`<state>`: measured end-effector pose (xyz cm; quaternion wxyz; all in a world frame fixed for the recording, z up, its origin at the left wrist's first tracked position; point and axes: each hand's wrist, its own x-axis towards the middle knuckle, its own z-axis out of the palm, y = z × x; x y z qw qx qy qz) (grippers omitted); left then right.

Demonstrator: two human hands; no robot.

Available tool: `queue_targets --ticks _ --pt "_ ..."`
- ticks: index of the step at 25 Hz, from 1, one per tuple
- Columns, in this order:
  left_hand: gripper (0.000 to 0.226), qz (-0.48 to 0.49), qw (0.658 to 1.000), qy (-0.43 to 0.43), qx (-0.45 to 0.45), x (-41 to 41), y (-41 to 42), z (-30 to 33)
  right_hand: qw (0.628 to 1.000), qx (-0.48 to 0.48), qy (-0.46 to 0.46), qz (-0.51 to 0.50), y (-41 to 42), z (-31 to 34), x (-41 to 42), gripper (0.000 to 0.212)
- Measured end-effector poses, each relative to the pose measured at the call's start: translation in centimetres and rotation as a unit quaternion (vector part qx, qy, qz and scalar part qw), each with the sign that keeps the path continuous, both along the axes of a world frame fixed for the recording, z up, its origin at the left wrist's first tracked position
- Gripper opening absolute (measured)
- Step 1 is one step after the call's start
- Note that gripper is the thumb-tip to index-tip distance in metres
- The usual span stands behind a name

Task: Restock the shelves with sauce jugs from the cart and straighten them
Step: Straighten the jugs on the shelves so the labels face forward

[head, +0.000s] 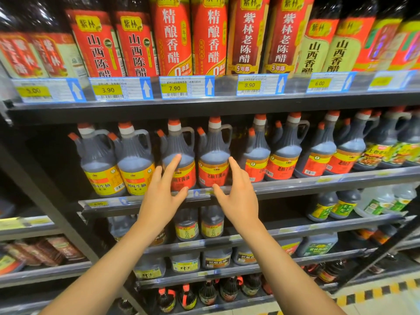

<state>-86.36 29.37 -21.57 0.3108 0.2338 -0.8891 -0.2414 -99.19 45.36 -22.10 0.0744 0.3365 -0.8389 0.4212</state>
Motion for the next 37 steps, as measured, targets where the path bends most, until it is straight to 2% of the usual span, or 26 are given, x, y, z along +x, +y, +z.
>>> queue_targets --ticks 4,7,11,14,24,28,33,37 --pt "0.082 0.015 1.000 0.000 -0.003 0.3 1.1 0.0 0.999 0.014 0.038 0.005 2.5 -1.4 0.3 0.057" --pt "0.084 0.058 0.998 -0.010 0.023 -0.1 2.7 0.1 0.996 0.043 0.076 -0.005 4.5 -2.4 0.1 0.050" --pt "0.079 0.106 0.989 -0.099 -0.031 -0.5 7.1 -0.9 0.988 0.114 0.099 -0.038 7.4 -2.1 -0.6 0.064" --pt "0.072 0.100 0.983 -0.137 -0.077 -1.2 10.6 -1.5 0.983 0.144 0.106 -0.039 9.5 -2.1 -1.6 0.070" --pt "0.064 -0.012 0.987 -0.122 -0.099 -7.2 15.3 1.1 0.984 0.163 0.050 -0.060 14.2 -0.6 -4.9 0.063" --pt "0.068 -0.047 0.991 -0.097 -0.079 -10.1 15.0 2.0 0.984 0.154 0.039 -0.078 14.3 0.1 -7.2 0.060" --pt "0.082 -0.007 0.977 -0.144 -0.156 -13.2 14.6 2.8 0.985 0.123 0.056 -0.105 13.3 0.9 -11.1 0.057" --pt "0.092 0.022 0.968 -0.173 -0.178 -14.3 13.9 2.5 0.987 0.091 0.084 -0.104 11.9 1.3 -12.7 0.056"
